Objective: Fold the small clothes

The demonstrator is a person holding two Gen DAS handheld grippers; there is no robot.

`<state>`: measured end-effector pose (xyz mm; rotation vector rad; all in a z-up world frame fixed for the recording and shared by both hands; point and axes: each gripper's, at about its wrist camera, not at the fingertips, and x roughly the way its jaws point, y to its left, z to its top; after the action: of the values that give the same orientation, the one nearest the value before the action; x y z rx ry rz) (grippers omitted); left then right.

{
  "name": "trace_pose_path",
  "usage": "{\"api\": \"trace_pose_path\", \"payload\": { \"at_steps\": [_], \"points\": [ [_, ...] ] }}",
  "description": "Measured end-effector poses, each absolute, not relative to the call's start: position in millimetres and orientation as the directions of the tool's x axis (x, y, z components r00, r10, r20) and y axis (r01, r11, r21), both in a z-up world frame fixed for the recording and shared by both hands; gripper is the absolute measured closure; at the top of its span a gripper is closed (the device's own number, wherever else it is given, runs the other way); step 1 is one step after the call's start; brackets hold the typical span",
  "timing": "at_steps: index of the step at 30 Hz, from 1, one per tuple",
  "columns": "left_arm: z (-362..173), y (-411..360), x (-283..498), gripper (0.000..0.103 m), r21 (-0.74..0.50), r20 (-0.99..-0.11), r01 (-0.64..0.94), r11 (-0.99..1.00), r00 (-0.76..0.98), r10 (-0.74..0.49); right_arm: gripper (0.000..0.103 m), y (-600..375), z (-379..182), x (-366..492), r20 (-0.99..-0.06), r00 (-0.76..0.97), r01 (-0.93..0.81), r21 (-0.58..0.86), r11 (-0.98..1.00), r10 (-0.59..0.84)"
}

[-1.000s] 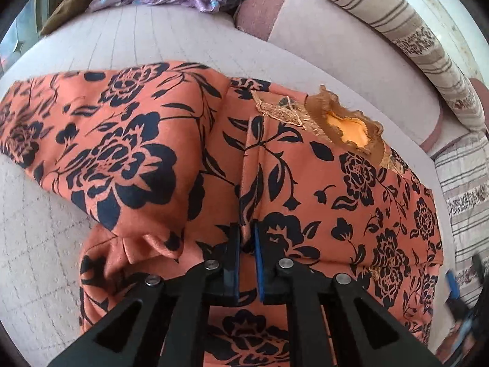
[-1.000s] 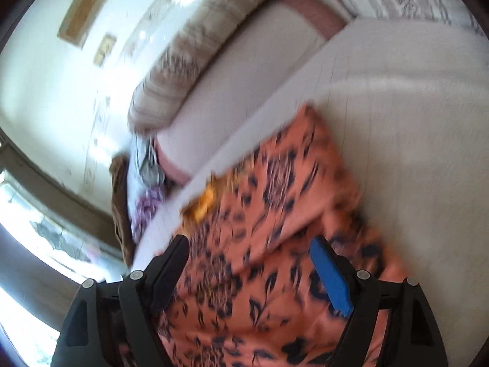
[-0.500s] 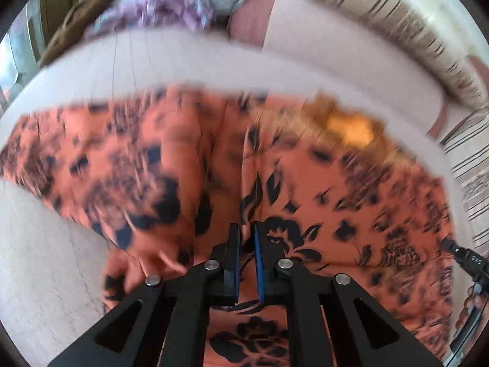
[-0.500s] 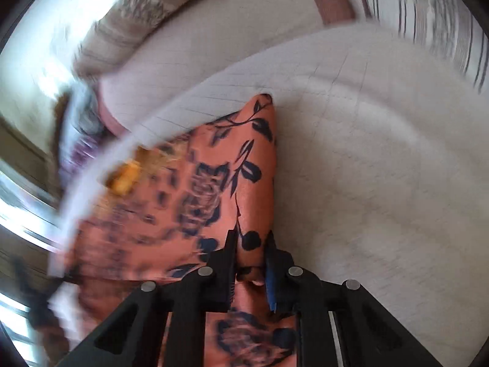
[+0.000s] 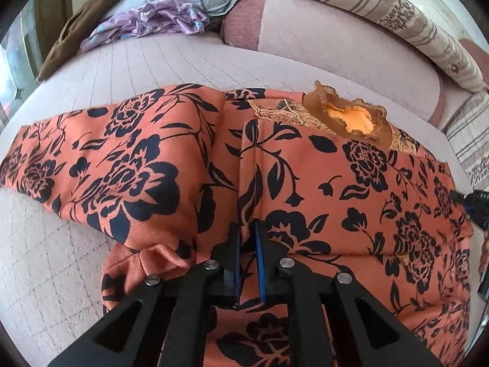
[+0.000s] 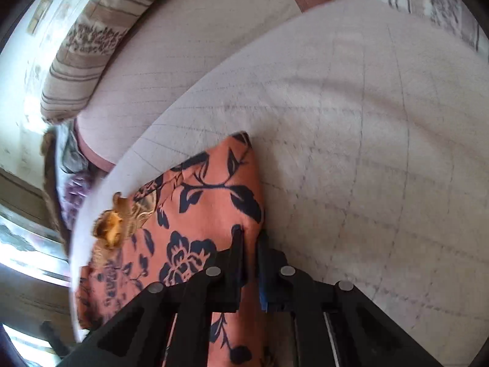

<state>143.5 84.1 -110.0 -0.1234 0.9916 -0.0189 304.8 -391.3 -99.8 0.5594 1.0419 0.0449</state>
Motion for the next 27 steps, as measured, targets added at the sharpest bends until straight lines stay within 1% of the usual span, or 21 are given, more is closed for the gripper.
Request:
{"api": "trace_pose_path", "payload": {
  "at_steps": [2,3,7,9,10,11,12,13,14,15,16,17,18,19,21,22,23,24,25,26,27],
  "points": [
    [-110,81,144,0.092,-0.099,-0.833,-0.033,0.995,0.550,-0.064,0.090,-378,-88,302,-0.820,0.539,0.211,0.355,0.911,0.195],
    [-110,80,143,0.092,-0.091,-0.833,-0.027,0.995,0.550,-0.061,0.089,-377,-87,302,-0.824,0.538,0.227,0.346,0.910,0.179],
    [-108,87,147,0.091,-0.127,-0.840,-0.021,0.992,0.535,-0.096,0.089,-378,-66,276,-0.780,0.583,0.235,0.427,0.873,0.225],
    [-107,89,152,0.091,-0.142,-0.847,-0.023,0.990,0.520,-0.109,0.089,-376,-53,255,-0.728,0.606,0.161,0.506,0.848,0.319],
    [-108,90,153,0.091,-0.146,-0.849,-0.026,0.989,0.517,-0.112,0.089,-369,-49,247,-0.691,0.603,0.104,0.564,0.820,0.399],
    [-108,91,153,0.091,-0.152,-0.850,-0.029,0.988,0.513,-0.115,0.085,-362,-51,243,-0.661,0.579,0.057,0.617,0.785,0.477],
    [-108,91,154,0.091,-0.153,-0.852,-0.029,0.988,0.511,-0.117,0.073,-358,-59,242,-0.658,0.545,0.044,0.642,0.765,0.520],
    [-108,91,154,0.091,-0.153,-0.853,-0.027,0.988,0.508,-0.118,0.066,-356,-73,242,-0.694,0.498,0.066,0.629,0.775,0.520],
    [-108,91,154,0.091,-0.152,-0.855,-0.023,0.988,0.504,-0.120,0.073,-361,-91,243,-0.763,0.462,0.123,0.560,0.819,0.452],
    [-107,91,153,0.091,-0.152,-0.856,-0.019,0.988,0.502,-0.122,0.100,-372,-104,243,-0.769,0.471,0.168,0.560,0.811,0.433],
    [-108,91,155,0.091,-0.153,-0.858,-0.014,0.988,0.497,-0.126,0.100,-386,-109,236,-0.745,0.502,0.239,0.608,0.757,0.439],
    [-108,92,156,0.091,-0.156,-0.859,-0.012,0.988,0.496,-0.129,0.095,-392,-103,227,-0.707,0.553,0.264,0.650,0.713,0.440],
    [-109,91,156,0.091,-0.154,-0.859,-0.010,0.988,0.495,-0.129,0.093,-389,-95,222,-0.707,0.569,0.253,0.637,0.729,0.420],
    [-109,90,156,0.091,-0.146,-0.859,-0.009,0.989,0.497,-0.122,0.092,-378,-82,219,-0.705,0.574,0.206,0.617,0.760,0.417],
    [-110,87,160,0.091,-0.132,-0.859,-0.012,0.991,0.500,-0.109,0.092,-366,-73,215,-0.674,0.564,0.128,0.641,0.756,0.476],
    [-110,85,160,0.091,-0.131,-0.859,-0.019,0.991,0.501,-0.104,0.082,-363,-71,217,-0.655,0.569,0.085,0.647,0.758,0.496],
    [-109,85,161,0.090,-0.129,-0.860,-0.019,0.991,0.500,-0.103,0.073,-365,-77,222,-0.677,0.572,0.100,0.618,0.780,0.463],
    [-107,83,161,0.089,-0.129,-0.861,-0.016,0.992,0.497,-0.104,0.063,-369,-89,228,-0.728,0.552,0.171,0.576,0.799,0.407],
    [-102,84,160,0.085,-0.138,-0.871,-0.018,0.990,0.478,-0.113,0.070,-379,-109,234,-0.730,0.526,0.238,0.619,0.748,0.437],
    [-96,87,158,0.076,-0.166,-0.875,-0.022,0.986,0.464,-0.137,0.071,-387,-117,232,-0.700,0.537,0.292,0.677,0.676,0.470],
    [-85,94,152,0.067,-0.242,-0.861,-0.025,0.970,0.466,-0.203,0.066,-387,-106,227,-0.691,0.565,0.295,0.679,0.672,0.450]
  ]
}}
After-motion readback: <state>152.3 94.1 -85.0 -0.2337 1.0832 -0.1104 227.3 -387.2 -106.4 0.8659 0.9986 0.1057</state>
